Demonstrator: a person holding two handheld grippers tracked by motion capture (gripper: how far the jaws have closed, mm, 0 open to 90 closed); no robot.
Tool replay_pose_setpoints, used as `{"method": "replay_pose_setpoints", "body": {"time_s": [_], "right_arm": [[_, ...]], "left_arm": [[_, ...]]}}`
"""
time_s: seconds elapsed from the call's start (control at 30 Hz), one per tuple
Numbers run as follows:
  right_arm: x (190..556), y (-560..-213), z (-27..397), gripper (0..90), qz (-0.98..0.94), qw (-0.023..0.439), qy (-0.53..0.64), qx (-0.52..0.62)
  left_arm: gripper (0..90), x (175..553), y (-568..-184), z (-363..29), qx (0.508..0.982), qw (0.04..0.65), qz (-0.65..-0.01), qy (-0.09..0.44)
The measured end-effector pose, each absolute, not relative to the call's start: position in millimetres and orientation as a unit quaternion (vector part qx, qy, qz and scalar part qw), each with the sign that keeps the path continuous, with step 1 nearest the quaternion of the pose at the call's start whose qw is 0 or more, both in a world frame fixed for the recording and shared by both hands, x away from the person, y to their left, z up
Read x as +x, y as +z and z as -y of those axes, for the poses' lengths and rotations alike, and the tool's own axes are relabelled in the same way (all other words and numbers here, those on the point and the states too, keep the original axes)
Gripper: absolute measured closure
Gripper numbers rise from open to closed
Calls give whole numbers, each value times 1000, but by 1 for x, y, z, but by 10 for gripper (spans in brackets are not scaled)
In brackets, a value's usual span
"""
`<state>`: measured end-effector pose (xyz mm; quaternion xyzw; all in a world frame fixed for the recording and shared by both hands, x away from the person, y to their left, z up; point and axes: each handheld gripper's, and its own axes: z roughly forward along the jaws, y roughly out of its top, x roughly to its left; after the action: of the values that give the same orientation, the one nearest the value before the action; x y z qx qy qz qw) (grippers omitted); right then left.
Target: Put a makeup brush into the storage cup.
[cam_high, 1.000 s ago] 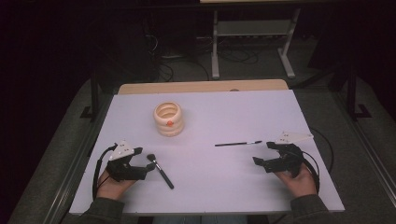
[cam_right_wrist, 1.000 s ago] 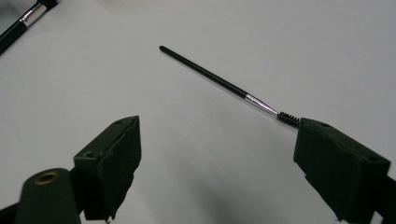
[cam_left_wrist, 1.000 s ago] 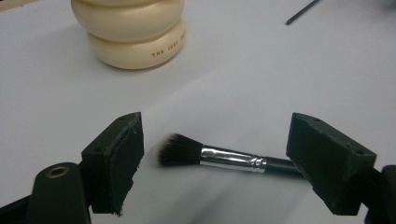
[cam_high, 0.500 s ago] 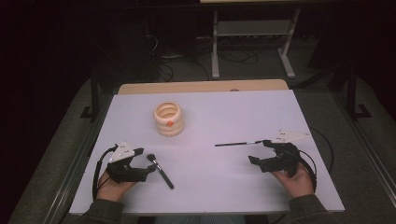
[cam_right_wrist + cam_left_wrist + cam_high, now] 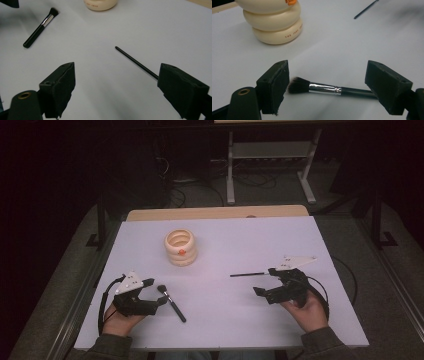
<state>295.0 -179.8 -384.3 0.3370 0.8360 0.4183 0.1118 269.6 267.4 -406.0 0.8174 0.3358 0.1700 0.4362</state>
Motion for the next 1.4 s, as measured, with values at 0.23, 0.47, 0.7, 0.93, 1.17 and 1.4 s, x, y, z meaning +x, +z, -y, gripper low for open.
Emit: {"method": "replay_pose_setpoints", "body": {"time_s": [0.23,0.47,0.7,0.93,1.17,1.4], "right_arm": [[299,-380,156,140,-851,99,399,327],[304,-375,137,139,-864,87,386,311],[303,-368,122,142,-871,73,387,294],[303,-359,94,142,-883,60,379,272],[303,-352,70,146,-892,79,370,247],[308,-351,46,145,-889,40,363,275]], "left_arm": [[195,268,-402,-267,819,436,-329,175],[197,268,-401,-269,818,436,-331,177],[196,268,-401,-268,817,438,-332,176],[196,268,-400,-268,814,440,-334,177],[196,268,-400,-268,809,445,-337,183],[196,268,-400,-271,811,440,-338,186]]}}
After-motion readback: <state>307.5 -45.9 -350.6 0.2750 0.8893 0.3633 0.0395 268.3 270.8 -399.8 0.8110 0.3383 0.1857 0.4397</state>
